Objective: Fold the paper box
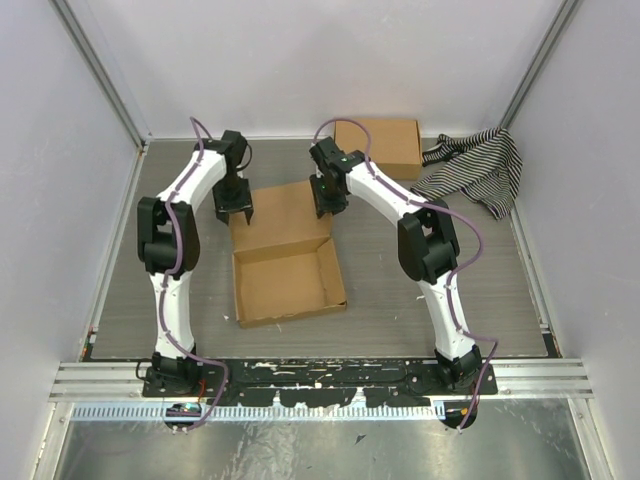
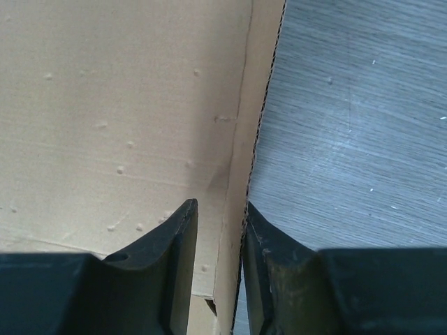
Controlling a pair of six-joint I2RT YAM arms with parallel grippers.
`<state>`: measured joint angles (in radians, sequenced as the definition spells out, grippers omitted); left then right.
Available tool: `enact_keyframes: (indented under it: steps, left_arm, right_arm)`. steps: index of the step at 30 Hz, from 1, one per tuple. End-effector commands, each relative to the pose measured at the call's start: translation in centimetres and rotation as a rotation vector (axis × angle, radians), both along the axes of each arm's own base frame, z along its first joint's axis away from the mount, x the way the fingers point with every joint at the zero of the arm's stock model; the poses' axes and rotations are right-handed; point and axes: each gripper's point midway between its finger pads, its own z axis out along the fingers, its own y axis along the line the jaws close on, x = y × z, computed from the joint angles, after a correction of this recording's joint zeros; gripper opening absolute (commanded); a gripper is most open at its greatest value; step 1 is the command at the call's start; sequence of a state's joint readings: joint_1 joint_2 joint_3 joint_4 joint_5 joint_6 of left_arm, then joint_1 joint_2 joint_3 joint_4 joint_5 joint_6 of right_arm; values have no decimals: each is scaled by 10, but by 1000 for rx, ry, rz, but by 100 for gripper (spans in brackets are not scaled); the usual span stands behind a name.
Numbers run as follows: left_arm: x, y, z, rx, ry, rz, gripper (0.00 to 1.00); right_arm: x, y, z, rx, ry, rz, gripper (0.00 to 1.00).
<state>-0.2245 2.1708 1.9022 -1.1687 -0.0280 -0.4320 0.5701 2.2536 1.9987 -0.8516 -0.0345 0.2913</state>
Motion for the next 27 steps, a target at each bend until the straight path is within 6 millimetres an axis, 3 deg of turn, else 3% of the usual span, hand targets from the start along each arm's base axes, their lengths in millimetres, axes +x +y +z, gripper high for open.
enact_keyframes:
  steps: [1,3,4,6,7,8,14,21,27]
  left_arm:
    - [-7,30,-4,146,36,-22,55]
    - [-7,37,-4,180,34,-24,52]
    - [-6,39,-3,190,29,-21,45]
    - [-4,40,1,196,12,-17,22]
    - [-2,41,4,199,-2,-12,7]
    - [0,42,7,202,-19,-7,1]
    - [13,44,36,195,-199,16,0]
    - [23,39,80,119,-492,16,0]
    - [19,34,126,36,-804,-20,0]
  right_arm:
    - [9,-2,32,6,-83,-27,36]
    - [9,-5,33,0,-85,-32,36]
    - [8,-5,33,1,-86,-32,36]
    - [7,-5,34,12,-80,-29,36]
    - [7,-5,35,19,-77,-31,36]
    - [7,-6,36,28,-75,-32,36]
    - [15,-16,58,86,-99,-52,39]
    - [26,-22,103,274,-124,10,43]
    - [30,-26,127,344,-159,85,49]
